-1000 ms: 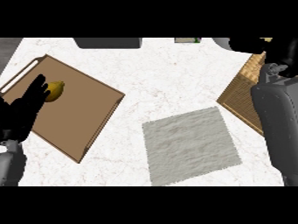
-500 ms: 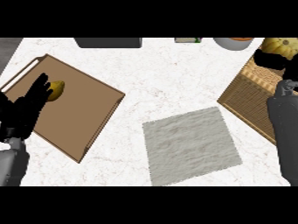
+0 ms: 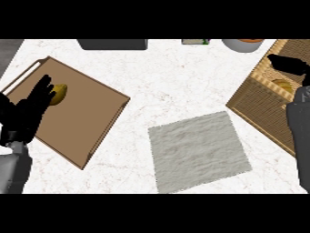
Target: Pick the squash from the placemat and place it in the basket
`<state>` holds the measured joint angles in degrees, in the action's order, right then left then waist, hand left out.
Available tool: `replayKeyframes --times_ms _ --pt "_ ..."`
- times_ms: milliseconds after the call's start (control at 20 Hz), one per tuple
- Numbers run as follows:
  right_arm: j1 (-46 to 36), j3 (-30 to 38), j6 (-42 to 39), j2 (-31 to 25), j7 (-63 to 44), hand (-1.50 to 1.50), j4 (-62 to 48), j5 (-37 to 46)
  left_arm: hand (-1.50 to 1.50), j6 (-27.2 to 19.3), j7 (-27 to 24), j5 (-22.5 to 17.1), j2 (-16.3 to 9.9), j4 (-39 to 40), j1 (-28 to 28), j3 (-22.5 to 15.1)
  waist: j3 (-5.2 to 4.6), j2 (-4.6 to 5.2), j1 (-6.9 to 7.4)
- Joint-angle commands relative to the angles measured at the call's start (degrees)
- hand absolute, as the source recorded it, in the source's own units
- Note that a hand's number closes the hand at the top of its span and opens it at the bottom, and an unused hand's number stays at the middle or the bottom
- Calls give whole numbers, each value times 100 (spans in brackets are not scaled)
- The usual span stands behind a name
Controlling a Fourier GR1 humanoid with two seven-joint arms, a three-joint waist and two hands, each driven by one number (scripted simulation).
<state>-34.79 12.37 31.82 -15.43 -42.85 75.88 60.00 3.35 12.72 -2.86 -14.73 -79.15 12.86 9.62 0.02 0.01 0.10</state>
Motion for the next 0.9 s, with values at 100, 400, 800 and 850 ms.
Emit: replayKeyframes --times_ms 100,400,800,850 --pt "38 614 503 -116 -186 -150 815 -483 0 -240 145 194 112 -81 43 -98 1 -26 -86" --pt "893 1371 839 -121 -136 -150 2091 -1363 0 -33 150 -23 -71 -143 -85 114 3 -46 -147" --pt "3334 2050 -711 -300 131 -150 4133 -3460 0 10 97 -10 57 -167 -309 37 1 -33 -153" --pt "3721 2274 -957 -340 254 -150 4467 -3962 0 1 28 -57 -18 -18 -116 157 3 -48 -265"
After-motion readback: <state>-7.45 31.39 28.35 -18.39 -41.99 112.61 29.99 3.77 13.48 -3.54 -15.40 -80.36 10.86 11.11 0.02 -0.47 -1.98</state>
